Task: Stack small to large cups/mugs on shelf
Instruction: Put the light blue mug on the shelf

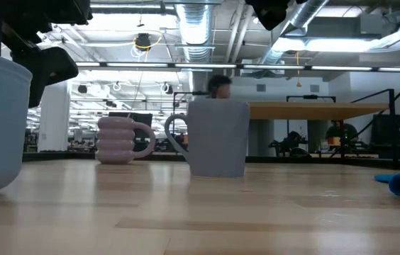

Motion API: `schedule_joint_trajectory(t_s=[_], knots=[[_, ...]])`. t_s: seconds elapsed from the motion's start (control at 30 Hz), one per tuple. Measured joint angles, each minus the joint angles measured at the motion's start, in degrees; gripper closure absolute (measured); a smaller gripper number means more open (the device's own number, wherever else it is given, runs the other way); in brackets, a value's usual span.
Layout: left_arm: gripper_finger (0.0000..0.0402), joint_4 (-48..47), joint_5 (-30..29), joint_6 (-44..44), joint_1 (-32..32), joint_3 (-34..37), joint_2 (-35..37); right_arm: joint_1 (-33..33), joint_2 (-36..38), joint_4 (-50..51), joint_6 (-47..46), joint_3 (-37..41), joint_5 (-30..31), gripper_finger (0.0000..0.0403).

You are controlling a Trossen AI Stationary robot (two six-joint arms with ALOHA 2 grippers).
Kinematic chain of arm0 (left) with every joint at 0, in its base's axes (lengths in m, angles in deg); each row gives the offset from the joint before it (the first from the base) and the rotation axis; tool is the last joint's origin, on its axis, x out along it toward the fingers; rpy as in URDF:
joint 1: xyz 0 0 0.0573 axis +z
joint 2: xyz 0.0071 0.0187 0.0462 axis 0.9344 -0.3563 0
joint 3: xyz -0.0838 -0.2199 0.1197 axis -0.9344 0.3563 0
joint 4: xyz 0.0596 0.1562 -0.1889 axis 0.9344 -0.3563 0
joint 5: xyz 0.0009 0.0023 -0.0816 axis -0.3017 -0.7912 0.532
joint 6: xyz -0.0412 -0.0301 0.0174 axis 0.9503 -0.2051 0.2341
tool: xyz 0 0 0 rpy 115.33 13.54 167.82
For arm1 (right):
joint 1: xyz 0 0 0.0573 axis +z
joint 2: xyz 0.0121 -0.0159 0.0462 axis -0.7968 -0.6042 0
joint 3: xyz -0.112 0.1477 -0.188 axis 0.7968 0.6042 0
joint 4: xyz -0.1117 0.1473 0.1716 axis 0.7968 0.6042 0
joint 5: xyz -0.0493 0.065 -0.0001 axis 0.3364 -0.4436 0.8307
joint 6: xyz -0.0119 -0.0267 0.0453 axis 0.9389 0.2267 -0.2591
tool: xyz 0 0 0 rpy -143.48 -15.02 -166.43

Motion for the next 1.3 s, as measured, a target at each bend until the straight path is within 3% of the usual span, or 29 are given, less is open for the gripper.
schedule_joint_trajectory(t_s=[0.2, 0.47, 0.63, 0.87, 1.0, 1.17, 1.3], knots=[[0.0166, -2.4, -0.1, -0.8, 0.0, 0.0, -0.7, 0.0, 0.0, 0.0, 0.0, 0.0, 0.0, 0.0266], [0.0172, -3.5, 0.8, -2.1, 0.8, 0.0, -6.8, 0.0, 0.0, 0.0, 0.0, 0.0, 0.0, 0.0264], [0.0232, -3.4, 1.4, -2.5, 2.0, 0.0, -9.2, 0.0, 0.0, -0.3, 0.0, 0.0, 0.0, 0.0266], [0.0385, -3.0, -0.6, -5.5, 5.3, 0.1, -9.4, 0.0, 0.0, -0.3, 0.0, 0.0, 0.0, 0.0265], [0.0392, -2.4, -6.1, -9.5, 8.0, 0.0, -9.3, 0.0, 0.0, -0.2, 0.0, 0.0, 0.0, 0.0266], [0.0397, -2.0, -14.2, -8.3, 13.0, -0.1, -9.3, 0.0, 0.0, 0.3, 0.0, 0.0, 0.0, 0.0264], [0.0399, -2.0, -13.4, -7.3, 17.7, 0.0, -8.6, 0.0, 0.0, 1.8, 0.0, 0.0, 0.0, 0.0266]])
